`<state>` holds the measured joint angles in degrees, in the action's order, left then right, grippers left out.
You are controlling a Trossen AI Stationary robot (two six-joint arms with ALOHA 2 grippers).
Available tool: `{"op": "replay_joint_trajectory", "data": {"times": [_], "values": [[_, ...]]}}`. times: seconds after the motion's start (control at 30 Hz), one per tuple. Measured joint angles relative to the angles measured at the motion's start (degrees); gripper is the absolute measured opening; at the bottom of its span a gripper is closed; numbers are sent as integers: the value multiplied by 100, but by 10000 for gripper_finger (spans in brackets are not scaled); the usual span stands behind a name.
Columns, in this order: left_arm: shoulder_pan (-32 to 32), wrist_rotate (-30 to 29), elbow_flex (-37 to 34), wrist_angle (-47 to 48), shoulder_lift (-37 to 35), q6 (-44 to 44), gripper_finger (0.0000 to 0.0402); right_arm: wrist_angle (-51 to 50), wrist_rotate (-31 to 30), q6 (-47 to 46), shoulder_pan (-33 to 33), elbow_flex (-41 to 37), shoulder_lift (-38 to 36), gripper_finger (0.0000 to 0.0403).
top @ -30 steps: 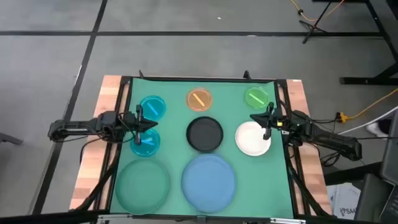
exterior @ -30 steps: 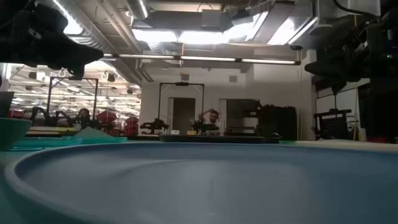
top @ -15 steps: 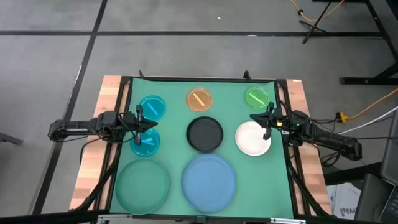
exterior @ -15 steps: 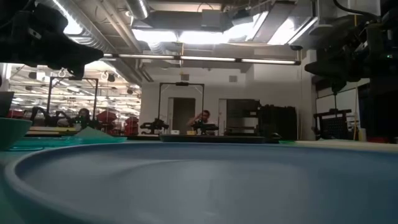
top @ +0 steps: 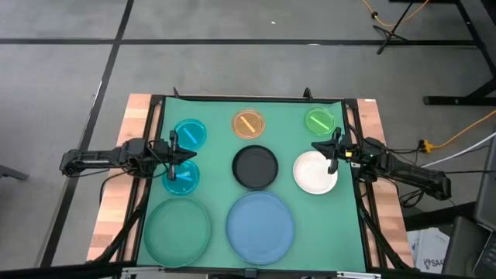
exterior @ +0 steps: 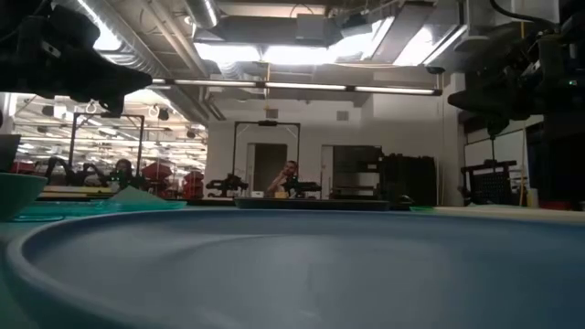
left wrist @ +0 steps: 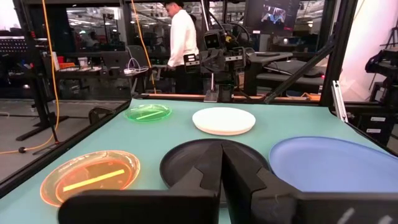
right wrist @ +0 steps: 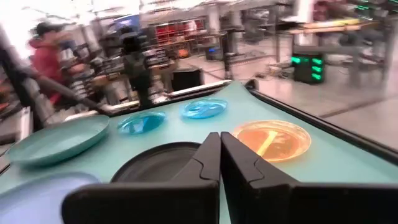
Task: Stack plastic plates
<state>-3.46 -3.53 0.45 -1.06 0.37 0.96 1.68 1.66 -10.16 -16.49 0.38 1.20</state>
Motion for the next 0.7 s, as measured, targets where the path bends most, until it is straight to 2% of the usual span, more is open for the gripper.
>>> {"op": "replay_joint_trajectory", "data": {"times": [0.13,0.2,0.27,0.37,0.7], "values": [[0,0,0,1,0,0,4,277,-2076,-1006,-7,-2,-4,3],[0,0,0,0,-1,1,4,277,-2802,-1081,-4,-2,4,3],[0,1,-1,0,0,0,4,288,-3273,-1068,-6,0,14,3],[0,0,0,1,0,0,4,289,-3499,-1061,-4,0,12,3],[0,0,0,0,-1,1,4,279,-3508,-1059,-4,0,12,3]]}}
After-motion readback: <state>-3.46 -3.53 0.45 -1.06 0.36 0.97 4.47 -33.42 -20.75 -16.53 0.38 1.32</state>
